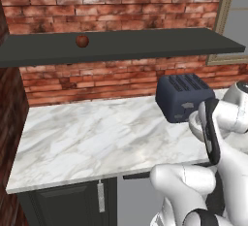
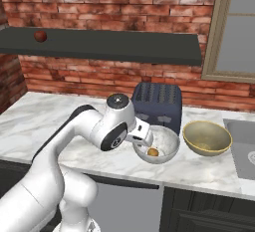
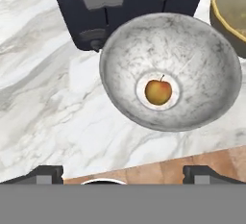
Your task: Pick the apples from the cabinet and place them in one bowl. Pick the tangerine from the sink and place it in the other bowl.
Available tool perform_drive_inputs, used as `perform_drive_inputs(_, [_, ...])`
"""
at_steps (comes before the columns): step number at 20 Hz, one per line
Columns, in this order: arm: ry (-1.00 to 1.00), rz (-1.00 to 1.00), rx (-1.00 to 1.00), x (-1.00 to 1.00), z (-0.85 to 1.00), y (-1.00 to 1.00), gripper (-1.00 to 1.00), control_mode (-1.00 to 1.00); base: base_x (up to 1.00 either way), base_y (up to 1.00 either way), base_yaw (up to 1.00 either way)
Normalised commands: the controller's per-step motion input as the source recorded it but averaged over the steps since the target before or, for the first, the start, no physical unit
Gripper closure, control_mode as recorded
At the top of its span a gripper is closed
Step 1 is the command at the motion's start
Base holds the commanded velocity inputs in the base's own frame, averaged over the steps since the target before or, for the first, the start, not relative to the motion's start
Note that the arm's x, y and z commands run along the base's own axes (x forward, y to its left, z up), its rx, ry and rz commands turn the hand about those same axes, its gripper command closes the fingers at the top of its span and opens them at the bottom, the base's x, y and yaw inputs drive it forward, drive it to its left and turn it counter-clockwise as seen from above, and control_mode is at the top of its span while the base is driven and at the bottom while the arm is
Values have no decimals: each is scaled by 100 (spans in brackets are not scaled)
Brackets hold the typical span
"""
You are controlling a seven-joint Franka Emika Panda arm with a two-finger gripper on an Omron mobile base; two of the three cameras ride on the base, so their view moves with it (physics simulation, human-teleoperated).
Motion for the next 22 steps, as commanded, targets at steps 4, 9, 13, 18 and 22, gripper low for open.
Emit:
perform_drive_inputs(4, [0,0,0,-42,71,50,-100,-100,0,0,0])
perform_drive_inputs(9, [-3,4,0,-46,61,61,-100,-100,0,0,0])
perform_drive_inputs(13, [-4,9,0,-44,20,56,-100,-100,0,0,0])
perform_drive_inputs(18, [-3,9,1,-34,0,36,-100,-100,0,0,0])
perform_drive_inputs(22, [-1,7,1,-18,4,35,-100,-100,0,0,0])
